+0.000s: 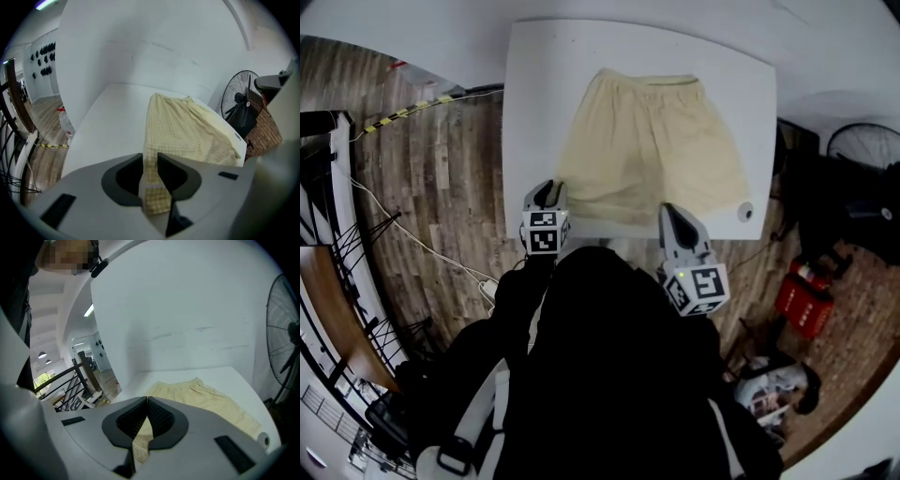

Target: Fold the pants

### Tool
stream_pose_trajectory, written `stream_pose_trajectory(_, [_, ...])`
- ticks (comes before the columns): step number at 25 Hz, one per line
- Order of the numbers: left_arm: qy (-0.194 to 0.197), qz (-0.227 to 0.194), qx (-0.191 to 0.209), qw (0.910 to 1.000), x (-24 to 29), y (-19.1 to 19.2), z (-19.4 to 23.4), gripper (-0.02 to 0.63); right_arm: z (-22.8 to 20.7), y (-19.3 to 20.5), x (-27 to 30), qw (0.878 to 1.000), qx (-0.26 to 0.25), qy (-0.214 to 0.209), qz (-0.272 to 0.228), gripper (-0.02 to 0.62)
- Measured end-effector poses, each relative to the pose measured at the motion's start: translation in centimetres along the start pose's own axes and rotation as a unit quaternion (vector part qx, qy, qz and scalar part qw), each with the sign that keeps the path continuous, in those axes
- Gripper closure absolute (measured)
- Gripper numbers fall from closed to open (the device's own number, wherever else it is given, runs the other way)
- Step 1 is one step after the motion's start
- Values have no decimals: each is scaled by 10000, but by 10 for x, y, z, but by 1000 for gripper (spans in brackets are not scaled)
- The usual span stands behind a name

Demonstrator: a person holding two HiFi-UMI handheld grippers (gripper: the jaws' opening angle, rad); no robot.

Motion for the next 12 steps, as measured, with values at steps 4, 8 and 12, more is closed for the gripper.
stream_pose_trajectory(4, [-130, 47, 122, 9998, -1, 4, 4, 537, 2, 4, 2, 9998, -57, -101, 129, 591])
stream_pose_trajectory(8, [-60, 34, -101, 9999, -3, -1, 2, 598, 2, 3, -1, 9996, -135, -220, 146, 591])
stream_pose_trajectory(12, [-202, -165, -379, 9989, -8, -9, -3, 600, -12, 1, -1, 9992, -157, -365, 44, 591])
Point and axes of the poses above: the fingertips, and each gripper's own axes: x forward along the fingers, z to its left, y out of its underside, the point moved 3 cm from there along -x, backward along the fingers, and after that the axes turned 12 degrees about -z, right-handed, at the moved point
